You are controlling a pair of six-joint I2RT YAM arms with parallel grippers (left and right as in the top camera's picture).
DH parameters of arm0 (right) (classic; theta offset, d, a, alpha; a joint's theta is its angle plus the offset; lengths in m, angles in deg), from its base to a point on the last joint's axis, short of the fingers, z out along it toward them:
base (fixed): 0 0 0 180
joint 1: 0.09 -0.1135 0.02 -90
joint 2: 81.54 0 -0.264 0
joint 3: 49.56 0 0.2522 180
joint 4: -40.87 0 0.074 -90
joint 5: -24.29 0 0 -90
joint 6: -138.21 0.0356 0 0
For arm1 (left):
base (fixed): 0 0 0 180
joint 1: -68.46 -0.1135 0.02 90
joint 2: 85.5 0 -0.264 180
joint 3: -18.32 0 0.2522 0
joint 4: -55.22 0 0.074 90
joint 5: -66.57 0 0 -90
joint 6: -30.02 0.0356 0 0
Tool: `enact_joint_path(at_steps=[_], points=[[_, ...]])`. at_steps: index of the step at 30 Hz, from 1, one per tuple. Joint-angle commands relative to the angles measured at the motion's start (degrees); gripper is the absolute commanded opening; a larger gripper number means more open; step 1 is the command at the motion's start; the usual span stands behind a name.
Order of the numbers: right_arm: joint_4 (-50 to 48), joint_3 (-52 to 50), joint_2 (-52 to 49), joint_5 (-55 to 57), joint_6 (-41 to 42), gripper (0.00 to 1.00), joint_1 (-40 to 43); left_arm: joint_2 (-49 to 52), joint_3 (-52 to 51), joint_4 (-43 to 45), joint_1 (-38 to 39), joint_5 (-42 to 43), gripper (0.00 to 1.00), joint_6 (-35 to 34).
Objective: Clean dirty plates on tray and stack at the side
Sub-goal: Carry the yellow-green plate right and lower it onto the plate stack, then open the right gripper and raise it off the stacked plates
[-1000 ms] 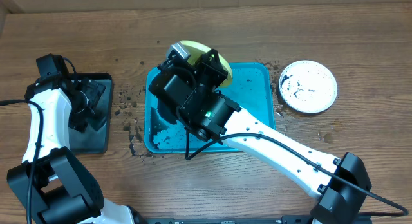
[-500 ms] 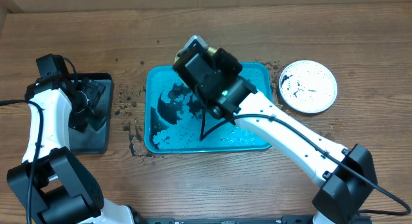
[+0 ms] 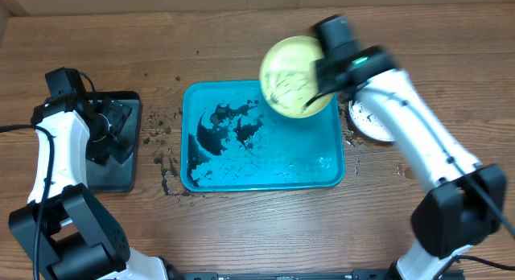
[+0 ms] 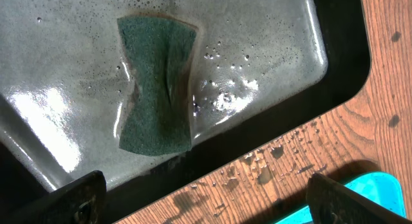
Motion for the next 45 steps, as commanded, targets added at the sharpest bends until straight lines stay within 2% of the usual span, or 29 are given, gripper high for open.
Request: enact_joint_path(at_steps=[1, 9, 14, 20, 23, 24, 25, 31, 38, 45], points=[[1.27, 0.48, 2.27, -15.43, 5.90, 0.04, 10.40, -0.55, 0.72, 0.04, -0.20, 0.52, 1.00, 0.50], [5.90, -2.82, 2.25, -17.29, 5.86, 0.04, 29.83, -0.55, 0.72, 0.04, -0.20, 0.52, 1.00, 0.50], [1.97, -9.57, 2.25, -17.27, 6.08, 0.04, 34.56, -0.55, 0.72, 0.04, -0.20, 0.52, 1.00, 0.50], [-3.50, -16.04, 2.23, -17.31, 7.93, 0.05, 35.04, -0.55, 0.72, 0.04, -0.20, 0.52, 1.00, 0.50], [-3.72, -16.35, 2.23, -19.65, 8.61, 0.47, 34.95, -0.55, 0.72, 0.04, -0.20, 0.52, 1.00, 0.50], [-3.76, -16.35, 2.23, -20.92, 8.59, 0.58, 34.95, -0.55, 0.72, 0.04, -0.20, 0.52, 1.00, 0.48], [-3.82, -16.35, 2.23, -22.38, 8.57, 0.63, 34.95, -0.55, 0.72, 0.04, -0.20, 0.52, 1.00, 0.50], [-3.19, -15.37, 2.75, -32.72, 5.92, 0.63, 32.74, -0.55, 0.72, 0.04, -0.20, 0.52, 1.00, 0.50], [-7.17, -13.05, 4.52, -34.18, 5.38, 0.65, 18.25, -0.55, 0.72, 0.04, -0.20, 0.52, 1.00, 0.50], [-14.36, -13.05, 4.52, -34.01, 6.97, 0.76, 9.38, -0.55, 0.72, 0.04, -0.20, 0.52, 1.00, 0.50]])
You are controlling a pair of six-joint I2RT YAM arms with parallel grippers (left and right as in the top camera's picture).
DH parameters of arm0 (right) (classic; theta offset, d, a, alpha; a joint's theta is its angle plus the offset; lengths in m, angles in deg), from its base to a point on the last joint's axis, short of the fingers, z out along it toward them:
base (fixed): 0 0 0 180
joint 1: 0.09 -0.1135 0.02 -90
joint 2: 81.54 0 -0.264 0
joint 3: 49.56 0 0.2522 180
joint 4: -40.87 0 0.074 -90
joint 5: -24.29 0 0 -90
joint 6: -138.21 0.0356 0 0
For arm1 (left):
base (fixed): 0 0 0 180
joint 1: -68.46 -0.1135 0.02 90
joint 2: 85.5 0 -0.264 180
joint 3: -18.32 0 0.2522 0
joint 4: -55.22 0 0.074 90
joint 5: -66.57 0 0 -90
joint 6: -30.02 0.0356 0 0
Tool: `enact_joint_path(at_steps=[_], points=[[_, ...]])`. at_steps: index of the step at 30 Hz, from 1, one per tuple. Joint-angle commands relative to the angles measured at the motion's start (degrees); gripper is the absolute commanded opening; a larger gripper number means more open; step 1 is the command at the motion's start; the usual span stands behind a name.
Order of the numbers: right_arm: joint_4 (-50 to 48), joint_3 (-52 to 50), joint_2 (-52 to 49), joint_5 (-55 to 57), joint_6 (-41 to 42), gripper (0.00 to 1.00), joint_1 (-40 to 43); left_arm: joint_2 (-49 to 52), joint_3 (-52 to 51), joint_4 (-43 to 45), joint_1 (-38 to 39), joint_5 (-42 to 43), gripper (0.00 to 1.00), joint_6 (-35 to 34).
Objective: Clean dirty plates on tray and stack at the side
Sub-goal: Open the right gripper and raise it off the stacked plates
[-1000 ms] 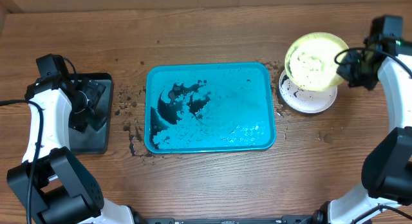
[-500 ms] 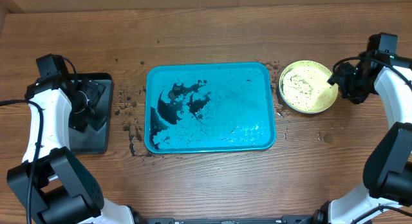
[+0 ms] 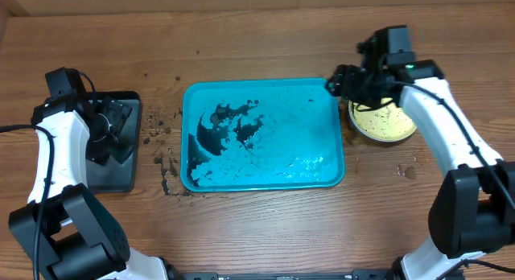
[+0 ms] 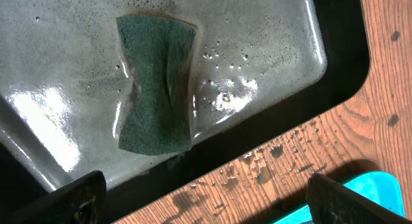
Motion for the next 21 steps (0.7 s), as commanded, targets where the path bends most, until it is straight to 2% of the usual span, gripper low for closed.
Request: enact_joint_path(at_steps=[1, 3, 21], points=[[-3.08, 1.53, 2.34, -0.33, 1.03, 0.82, -2.91, -0.55, 0.72, 0.04, -0.20, 0.37, 1.00, 0.50], [-5.11, 1.53, 2.34, -0.37, 1.16, 1.00, -3.80, -0.55, 0.72, 0.04, -0.20, 0.39, 1.00, 0.50], [-12.04, 1.53, 2.34, -0.50, 1.16, 1.00, -3.87, -0.55, 0.72, 0.04, -0.20, 0.37, 1.00, 0.50]])
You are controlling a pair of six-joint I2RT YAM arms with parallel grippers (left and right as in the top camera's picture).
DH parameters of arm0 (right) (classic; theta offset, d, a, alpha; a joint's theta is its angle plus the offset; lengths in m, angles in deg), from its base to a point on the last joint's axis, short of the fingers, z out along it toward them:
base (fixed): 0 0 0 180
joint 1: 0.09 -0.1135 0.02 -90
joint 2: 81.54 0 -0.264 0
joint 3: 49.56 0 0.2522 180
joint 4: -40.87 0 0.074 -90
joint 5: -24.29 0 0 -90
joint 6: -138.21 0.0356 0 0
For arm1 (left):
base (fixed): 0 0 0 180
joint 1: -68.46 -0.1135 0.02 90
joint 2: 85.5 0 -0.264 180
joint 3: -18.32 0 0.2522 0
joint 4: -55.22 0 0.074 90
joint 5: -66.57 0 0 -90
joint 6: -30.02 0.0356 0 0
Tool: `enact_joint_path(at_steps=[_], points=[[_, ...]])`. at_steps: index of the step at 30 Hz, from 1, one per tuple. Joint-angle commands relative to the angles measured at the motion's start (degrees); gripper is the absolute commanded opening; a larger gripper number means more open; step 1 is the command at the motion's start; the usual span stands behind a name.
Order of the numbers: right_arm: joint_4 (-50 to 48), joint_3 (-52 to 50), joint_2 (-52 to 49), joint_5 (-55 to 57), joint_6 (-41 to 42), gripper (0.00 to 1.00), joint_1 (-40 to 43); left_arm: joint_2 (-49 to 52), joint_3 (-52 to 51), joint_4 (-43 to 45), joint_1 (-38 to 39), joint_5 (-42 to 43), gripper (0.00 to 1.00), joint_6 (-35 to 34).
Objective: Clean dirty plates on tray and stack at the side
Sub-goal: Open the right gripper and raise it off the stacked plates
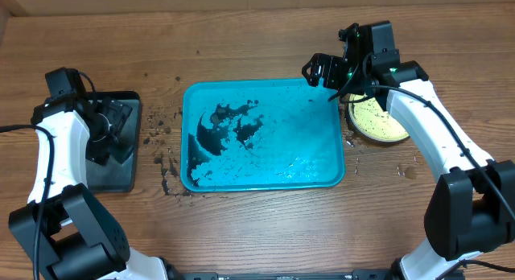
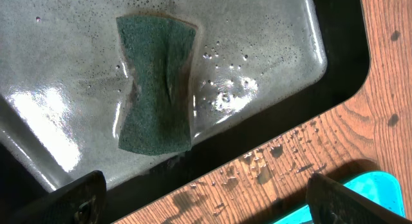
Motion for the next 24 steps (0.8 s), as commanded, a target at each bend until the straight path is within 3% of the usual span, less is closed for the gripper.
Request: enact_joint_path(at_steps=[1, 24], points=[[-1.60, 1.51, 2.29, -0.09, 0.24, 1.00, 0.17, -0.55, 0.72, 0.04, -0.20, 0.37, 1.00, 0.50], [-3.04, 1.51, 2.29, -0.09, 0.24, 1.00, 0.17, -0.55, 0.72, 0.04, -0.20, 0.37, 1.00, 0.50]])
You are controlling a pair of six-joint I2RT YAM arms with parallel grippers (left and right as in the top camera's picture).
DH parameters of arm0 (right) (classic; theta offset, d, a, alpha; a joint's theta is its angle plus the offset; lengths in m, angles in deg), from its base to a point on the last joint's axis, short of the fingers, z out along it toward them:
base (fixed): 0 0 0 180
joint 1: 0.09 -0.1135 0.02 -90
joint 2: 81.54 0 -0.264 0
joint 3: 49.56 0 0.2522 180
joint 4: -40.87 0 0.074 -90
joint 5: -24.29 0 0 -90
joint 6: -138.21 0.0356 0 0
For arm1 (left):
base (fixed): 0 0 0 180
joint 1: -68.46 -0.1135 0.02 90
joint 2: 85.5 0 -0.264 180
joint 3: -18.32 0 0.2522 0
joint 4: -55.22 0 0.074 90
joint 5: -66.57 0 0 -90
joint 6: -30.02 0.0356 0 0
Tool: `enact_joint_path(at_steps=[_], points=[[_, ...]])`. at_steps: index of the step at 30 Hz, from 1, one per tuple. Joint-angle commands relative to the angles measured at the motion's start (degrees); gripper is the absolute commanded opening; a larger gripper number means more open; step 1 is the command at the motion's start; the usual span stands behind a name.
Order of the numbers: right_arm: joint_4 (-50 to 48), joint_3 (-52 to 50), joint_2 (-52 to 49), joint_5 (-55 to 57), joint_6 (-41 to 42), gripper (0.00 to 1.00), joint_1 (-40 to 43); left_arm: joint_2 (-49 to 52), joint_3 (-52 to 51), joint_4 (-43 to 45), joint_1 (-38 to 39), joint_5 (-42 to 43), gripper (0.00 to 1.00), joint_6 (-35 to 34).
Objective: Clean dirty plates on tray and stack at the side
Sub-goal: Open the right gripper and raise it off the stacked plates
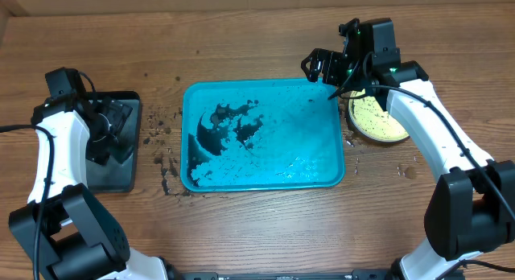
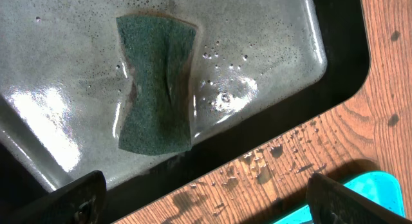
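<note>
The blue tray (image 1: 322,171) lies mid-table with dark dirt smeared over its left half and no plate on it. A yellow speckled plate (image 1: 378,121) rests on the table just right of the tray. My right gripper (image 1: 322,68) hovers open and empty over the tray's far right corner, left of that plate. My left gripper (image 1: 109,129) hangs open over the black basin (image 1: 121,177) at the left. In the left wrist view it (image 2: 206,201) is empty, and the green sponge (image 2: 156,92) lies below in soapy water.
Dark crumbs and drips dot the wood (image 1: 161,131) between basin and tray. Water drops sit on the wood by the basin's rim (image 2: 270,163). A few wet spots (image 1: 406,171) lie near the plate.
My right gripper has shifted very slightly toward the table's far edge, still open. The plate, tray, sponge and left gripper are unchanged.
First my right gripper held the yellow plate tilted above the tray's far right corner, with another plate lying right of the tray. Then the yellow plate lay on that one with the gripper at it. After that the gripper was off it, open over the tray corner.
</note>
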Motion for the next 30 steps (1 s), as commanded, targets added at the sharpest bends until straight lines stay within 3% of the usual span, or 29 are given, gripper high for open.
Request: enact_joint_path(at_steps=[1, 30], points=[[-0.13, 1.51, 2.29, -0.13, 0.26, 1.00, 0.15, -0.55, 0.72, 0.04, -0.20, 0.37, 1.00, 0.50], [-2.12, 1.53, 2.71, 0.70, -0.57, 1.00, 0.26, -0.55, 0.72, 0.04, -0.20, 0.37, 1.00, 0.50]])
